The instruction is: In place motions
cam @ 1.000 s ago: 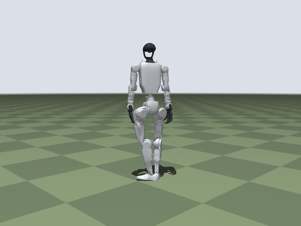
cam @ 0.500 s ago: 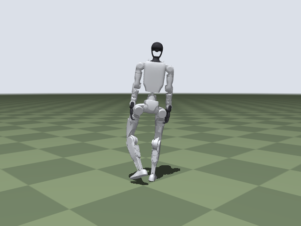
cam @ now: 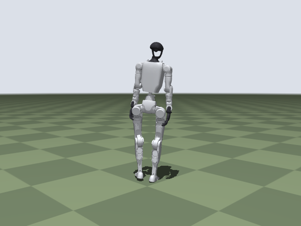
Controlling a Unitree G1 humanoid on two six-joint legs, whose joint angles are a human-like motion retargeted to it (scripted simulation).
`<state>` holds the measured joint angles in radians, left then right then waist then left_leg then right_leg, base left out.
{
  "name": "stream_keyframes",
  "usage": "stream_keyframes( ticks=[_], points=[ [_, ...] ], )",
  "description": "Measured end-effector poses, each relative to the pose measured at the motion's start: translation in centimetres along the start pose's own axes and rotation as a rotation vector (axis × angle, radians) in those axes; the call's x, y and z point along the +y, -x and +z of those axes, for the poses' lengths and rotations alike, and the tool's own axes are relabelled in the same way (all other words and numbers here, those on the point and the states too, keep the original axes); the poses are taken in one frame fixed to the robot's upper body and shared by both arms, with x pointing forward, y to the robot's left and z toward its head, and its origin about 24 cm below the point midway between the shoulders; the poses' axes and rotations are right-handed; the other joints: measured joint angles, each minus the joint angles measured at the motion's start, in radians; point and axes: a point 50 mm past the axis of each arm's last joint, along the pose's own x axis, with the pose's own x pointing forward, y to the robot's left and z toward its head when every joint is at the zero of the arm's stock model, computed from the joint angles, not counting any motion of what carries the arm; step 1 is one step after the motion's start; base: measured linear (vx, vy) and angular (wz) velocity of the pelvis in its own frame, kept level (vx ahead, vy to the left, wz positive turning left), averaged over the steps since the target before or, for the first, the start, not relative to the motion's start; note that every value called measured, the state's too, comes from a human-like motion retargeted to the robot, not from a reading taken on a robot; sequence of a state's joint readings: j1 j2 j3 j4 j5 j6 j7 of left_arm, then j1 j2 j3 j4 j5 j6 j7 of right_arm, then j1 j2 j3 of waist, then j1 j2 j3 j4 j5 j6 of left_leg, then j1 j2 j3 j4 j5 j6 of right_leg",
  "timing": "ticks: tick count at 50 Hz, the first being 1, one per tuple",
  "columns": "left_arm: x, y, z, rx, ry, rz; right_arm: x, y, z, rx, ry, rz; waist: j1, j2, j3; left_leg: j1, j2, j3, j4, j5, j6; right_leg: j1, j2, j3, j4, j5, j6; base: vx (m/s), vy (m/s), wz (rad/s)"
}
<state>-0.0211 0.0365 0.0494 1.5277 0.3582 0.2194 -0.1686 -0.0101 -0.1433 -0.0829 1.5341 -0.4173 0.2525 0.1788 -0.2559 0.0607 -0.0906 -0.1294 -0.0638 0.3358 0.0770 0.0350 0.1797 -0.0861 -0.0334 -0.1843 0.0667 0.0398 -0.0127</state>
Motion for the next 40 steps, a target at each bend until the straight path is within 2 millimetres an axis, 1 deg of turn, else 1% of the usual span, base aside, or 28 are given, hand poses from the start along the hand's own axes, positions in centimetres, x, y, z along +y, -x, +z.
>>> stream_keyframes(
  ticks=[4,8,12,16,17,18,20,22,28,32,36,37,40],
  points=[
    [-0.1,0.1,1.0,-0.044,0.032,-0.027,0.7,-0.3,-1.4,0.032,-0.04,0.041,0.019,0.002,-0.015,0.024,-0.01,0.003,-0.017,-0.031,0.009,0.004,0.008,0.02,-0.002,-0.002,0.003,0.01,0.09,-0.41],
    [-0.3,0.2,1.7,-0.088,0.068,-0.061,1.3,-0.4,-1.3,0.038,-0.022,0.05,0.018,0.0,-0.022,0.041,-0.01,0.028,-0.021,-0.053,0.011,0.01,0.01,0.03,-0.002,-0.003,0.007,-0.03,0.06,-0.33],
    [-0.5,0.3,1.8,-0.105,0.073,-0.106,1.9,-0.3,-0.2,-0.002,0.014,0.066,0.012,0.0,-0.032,0.054,-0.014,0.036,-0.027,-0.073,0.014,0.013,0.011,0.036,-0.004,-0.004,0.012,-0.03,0.05,-0.19],
    [-0.4,0.2,1.5,-0.082,0.058,-0.096,2.2,-0.1,1.5,-0.061,0.055,0.066,0.006,-0.001,-0.039,0.063,-0.021,0.036,-0.029,-0.091,0.017,0.013,0.009,0.037,-0.003,-0.004,0.016,-0.04,0.05,-0.04],
    [-0.4,0.2,1.4,-0.078,0.053,-0.09,2.2,0.0,1.9,-0.077,0.065,0.065,-0.013,0.0,-0.039,0.063,-0.026,0.019,-0.028,-0.093,0.019,0.013,0.007,0.018,-0.004,-0.003,0.015,-0.03,0.04,1.08],
    [-0.4,0.2,1.4,-0.074,0.048,-0.084,2.2,0.1,2.4,-0.091,0.077,0.064,-0.058,0.003,-0.038,0.059,-0.035,-0.025,-0.024,-0.093,0.023,0.013,0.002,-0.026,-0.006,0.001,0.013,-0.03,0.05,1.3],
    [-0.4,0.2,1.1,-0.066,0.046,-0.082,2.2,0.3,3.2,-0.112,0.112,0.057,-0.084,0.006,-0.039,0.061,-0.042,-0.047,-0.026,-0.097,0.026,0.015,-0.003,-0.046,-0.008,0.001,0.015,-0.04,0.06,0.38],
    [-0.5,0.1,0.9,-0.062,0.051,-0.086,2.0,0.5,4.0,-0.137,0.144,0.046,-0.024,0.004,-0.042,0.07,-0.034,0.014,-0.034,-0.11,0.023,0.007,0.003,0.017,0.003,-0.004,0.022,-0.04,0.06,-1.1],
    [-0.5,-0.1,0.0,-0.04,0.066,-0.085,2.2,0.8,5.2,-0.194,0.138,0.051,0.001,0.005,-0.046,0.074,-0.037,0.028,-0.04,-0.127,0.026,0.007,0.0,0.031,0.003,-0.009,0.031,-0.02,0.03,-0.21],
    [-0.3,-0.1,-0.7,-0.019,0.072,-0.082,2.3,0.8,5.1,-0.194,0.105,0.065,0.008,0.002,-0.046,0.07,-0.041,0.017,-0.036,-0.132,0.028,0.012,-0.004,0.021,0.005,-0.014,0.033,-0.02,0.01,0.11],
    [-0.1,-0.1,-1.1,-0.012,0.084,-0.074,2.2,0.5,4.1,-0.155,0.097,0.068,0.02,-0.002,-0.046,0.067,-0.045,0.007,-0.034,-0.133,0.03,0.022,-0.007,0.008,0.002,-0.02,0.033,-0.02,0.01,0.17],
    [0.0,-0.1,-1.2,-0.012,0.089,-0.073,2.1,0.5,3.9,-0.143,0.1,0.068,0.036,-0.004,-0.046,0.067,-0.044,0.018,-0.035,-0.135,0.03,0.025,-0.005,0.018,0.001,-0.022,0.032,-0.02,0.01,-0.69],
    [0.2,-0.1,-1.4,-0.012,0.106,-0.071,2.0,0.3,3.1,-0.108,0.108,0.064,0.153,-0.016,-0.048,0.074,-0.025,0.116,-0.04,-0.146,0.021,0.035,0.011,0.114,0.002,-0.036,0.034,-0.02,0.0,-1.42]
  ],
)
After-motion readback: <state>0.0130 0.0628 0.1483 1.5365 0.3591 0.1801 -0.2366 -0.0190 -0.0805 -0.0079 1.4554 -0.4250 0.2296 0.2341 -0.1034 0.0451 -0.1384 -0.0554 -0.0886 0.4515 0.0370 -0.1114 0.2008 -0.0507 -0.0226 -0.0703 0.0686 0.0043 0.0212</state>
